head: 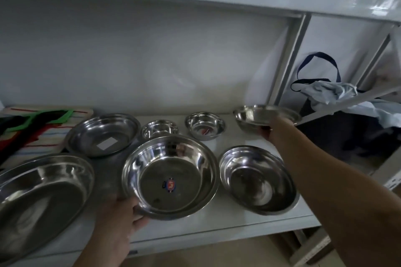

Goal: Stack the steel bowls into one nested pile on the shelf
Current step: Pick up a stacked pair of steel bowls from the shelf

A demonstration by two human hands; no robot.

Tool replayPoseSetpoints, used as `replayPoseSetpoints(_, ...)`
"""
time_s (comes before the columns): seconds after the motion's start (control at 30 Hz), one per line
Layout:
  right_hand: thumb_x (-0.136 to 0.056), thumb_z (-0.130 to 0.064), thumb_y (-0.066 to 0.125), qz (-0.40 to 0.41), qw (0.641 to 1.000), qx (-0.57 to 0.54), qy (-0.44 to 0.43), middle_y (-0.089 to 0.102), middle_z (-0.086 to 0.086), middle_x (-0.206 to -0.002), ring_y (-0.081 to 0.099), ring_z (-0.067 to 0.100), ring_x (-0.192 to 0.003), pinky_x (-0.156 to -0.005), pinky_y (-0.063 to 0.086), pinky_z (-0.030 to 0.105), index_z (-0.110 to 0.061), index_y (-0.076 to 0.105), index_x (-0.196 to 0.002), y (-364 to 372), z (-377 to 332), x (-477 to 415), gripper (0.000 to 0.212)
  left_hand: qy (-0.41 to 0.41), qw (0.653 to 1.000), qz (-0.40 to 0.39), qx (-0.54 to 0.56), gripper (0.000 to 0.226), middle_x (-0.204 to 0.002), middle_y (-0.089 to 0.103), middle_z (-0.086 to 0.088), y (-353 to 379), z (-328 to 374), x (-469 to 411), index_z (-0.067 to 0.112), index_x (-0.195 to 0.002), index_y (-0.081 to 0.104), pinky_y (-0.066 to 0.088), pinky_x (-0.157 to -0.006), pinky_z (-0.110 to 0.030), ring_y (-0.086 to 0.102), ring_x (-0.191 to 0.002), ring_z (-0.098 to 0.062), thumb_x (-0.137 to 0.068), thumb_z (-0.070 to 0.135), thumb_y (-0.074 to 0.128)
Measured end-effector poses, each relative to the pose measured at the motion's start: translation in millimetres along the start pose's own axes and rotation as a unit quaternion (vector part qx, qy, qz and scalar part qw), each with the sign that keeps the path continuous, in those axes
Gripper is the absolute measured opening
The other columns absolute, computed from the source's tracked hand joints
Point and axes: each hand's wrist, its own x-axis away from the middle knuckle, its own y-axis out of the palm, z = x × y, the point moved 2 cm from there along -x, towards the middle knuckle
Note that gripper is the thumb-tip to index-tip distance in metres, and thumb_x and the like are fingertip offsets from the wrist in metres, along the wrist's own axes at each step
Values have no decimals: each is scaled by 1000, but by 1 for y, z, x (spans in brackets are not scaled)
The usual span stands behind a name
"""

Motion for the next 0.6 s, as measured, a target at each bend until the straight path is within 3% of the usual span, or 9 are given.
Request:
replayPoseSetpoints(0.13, -95, -19, 67, 29, 999, -19, 1, 73, 17, -103, 75, 24, -77, -57, 63, 31, -3, 62, -111, -7, -30, 67, 23, 2, 1000, -13, 8, 19, -100, 75, -20, -1, 2, 14, 4, -117, 66, 57, -66, -38, 70, -82, -30, -100, 4, 58)
replayPoseSetpoints(0.27, -99, -10, 55, -99, 992, 72, -28, 74, 20, -77, 70, 22, -55, -44, 57, 25, 2, 61, -120, -3, -41, 151, 25, 30, 999, -16, 20, 23, -104, 73, -21, -6, 19, 30, 6, -117, 65, 58, -66, -39, 71, -84, -28, -98, -3, 55)
replayPoseSetpoints(0.37, -100, -6, 49, -186, 973, 133, -15, 66, 24, -77, 59, 21, -48, -37, 52, 20, 8, 61, -113, 1, -29, 222, 22, 43, 998, -31, 36, 18, -100, 71, -14, -8, 40, 51, 16, -98, 63, 57, -64, -37, 70, -85, -25, -100, 0, 55)
replayPoseSetpoints(0.5, -93, -6, 54, -215, 949, 232, -2, 66, 22, -63, 59, 23, -44, -36, 52, 22, 14, 64, -100, 10, 3, 260, 23, 81, 994, -49, 58, 21, -88, 71, -12, -15, 63, 75, 10, -94, 66, 58, -44, -27, 69, -76, -24, -102, -1, 50)
replayPoseSetpoints(0.6, -93, -8, 53, -224, 934, 278, -13, 71, 24, -66, 64, 24, -43, -40, 55, 25, 16, 63, -109, 12, 18, 265, 31, 102, 993, -42, 47, 26, -88, 71, -9, -24, 70, 85, 12, -92, 68, 59, -44, -27, 68, -74, -21, -102, -4, 48)
